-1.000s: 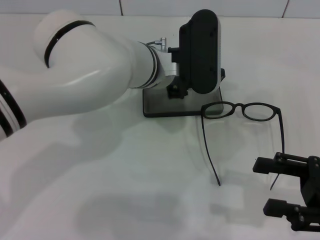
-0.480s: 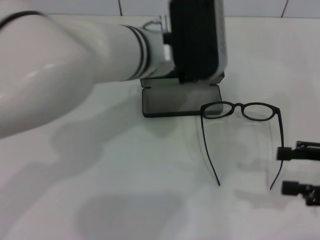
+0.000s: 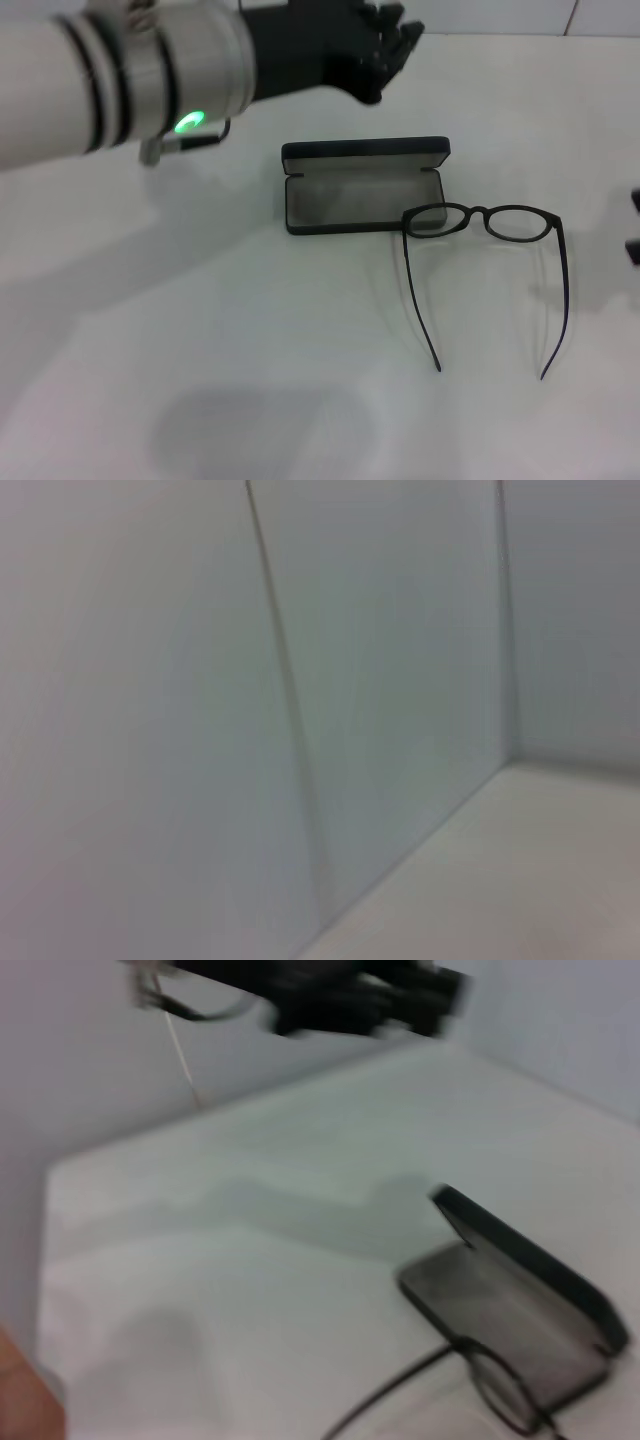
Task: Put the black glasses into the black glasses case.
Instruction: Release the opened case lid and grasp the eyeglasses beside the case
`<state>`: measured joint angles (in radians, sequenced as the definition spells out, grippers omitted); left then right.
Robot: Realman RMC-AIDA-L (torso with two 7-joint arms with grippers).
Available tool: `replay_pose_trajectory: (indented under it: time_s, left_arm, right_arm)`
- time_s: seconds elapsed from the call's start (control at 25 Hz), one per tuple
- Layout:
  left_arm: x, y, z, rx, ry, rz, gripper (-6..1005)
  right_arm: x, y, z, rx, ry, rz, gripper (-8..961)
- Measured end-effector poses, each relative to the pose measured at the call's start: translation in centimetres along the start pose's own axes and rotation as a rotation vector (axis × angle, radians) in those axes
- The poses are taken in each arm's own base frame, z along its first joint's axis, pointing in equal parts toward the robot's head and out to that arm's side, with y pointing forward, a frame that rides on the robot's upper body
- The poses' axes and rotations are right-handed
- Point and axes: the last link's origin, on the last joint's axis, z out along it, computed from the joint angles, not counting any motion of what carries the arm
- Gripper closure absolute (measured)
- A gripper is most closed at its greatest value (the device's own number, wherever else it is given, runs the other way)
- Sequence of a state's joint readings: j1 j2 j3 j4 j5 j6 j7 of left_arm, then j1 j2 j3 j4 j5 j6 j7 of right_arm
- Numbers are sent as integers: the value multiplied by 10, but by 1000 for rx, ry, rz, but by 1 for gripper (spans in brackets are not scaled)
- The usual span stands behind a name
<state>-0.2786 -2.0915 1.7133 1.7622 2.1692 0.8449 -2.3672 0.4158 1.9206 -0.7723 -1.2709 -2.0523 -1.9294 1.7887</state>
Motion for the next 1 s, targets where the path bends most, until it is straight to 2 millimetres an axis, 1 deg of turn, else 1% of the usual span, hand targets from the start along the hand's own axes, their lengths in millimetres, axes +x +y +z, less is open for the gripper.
replay_pose_trajectory:
  time_s: [0.12, 0.24, 0.32, 0.48, 0.52, 0.64, 0.68, 0.76, 0.84, 0.88, 0.96, 1.0]
  left_arm:
    - [-11, 4, -17, -141, 96, -105, 786]
    - [-24, 4, -30, -279, 200, -187, 854]
    - [-33, 3, -37, -348, 254, -230, 899]
    - [-56, 0, -48, -434, 283, -277, 899]
    - [-59, 1, -48, -451, 289, -281, 899]
    - [-77, 1, -54, -494, 343, -321, 899]
    - [-82, 0, -56, -496, 365, -338, 899]
    - [-91, -2, -60, -496, 406, -353, 899]
    - [-99, -4, -63, -494, 447, -371, 900]
    - [-102, -5, -65, -495, 462, -377, 900]
    - [-106, -5, -66, -500, 479, -379, 900]
    - [-107, -5, -66, -505, 486, -377, 900]
  right_arm:
    - [-25, -20, -1, 29, 123, 21, 265]
    - [-36, -34, 6, 49, 234, 42, 265]
    - [-44, -41, 16, 56, 278, 40, 265]
    - [-67, -52, 39, 84, 330, -23, 264]
    - [-73, -54, 46, 89, 346, -38, 264]
    - [-86, -60, 64, 86, 385, -57, 265]
    - [-92, -62, 75, 74, 408, -65, 265]
    - [-97, -63, 83, 67, 421, -74, 268]
    - [-102, -63, 95, 55, 445, -90, 273]
    - [-102, -63, 95, 55, 445, -90, 276]
    - [-104, -60, 118, 21, 495, -119, 282]
    - [-105, -59, 123, 15, 508, -129, 285]
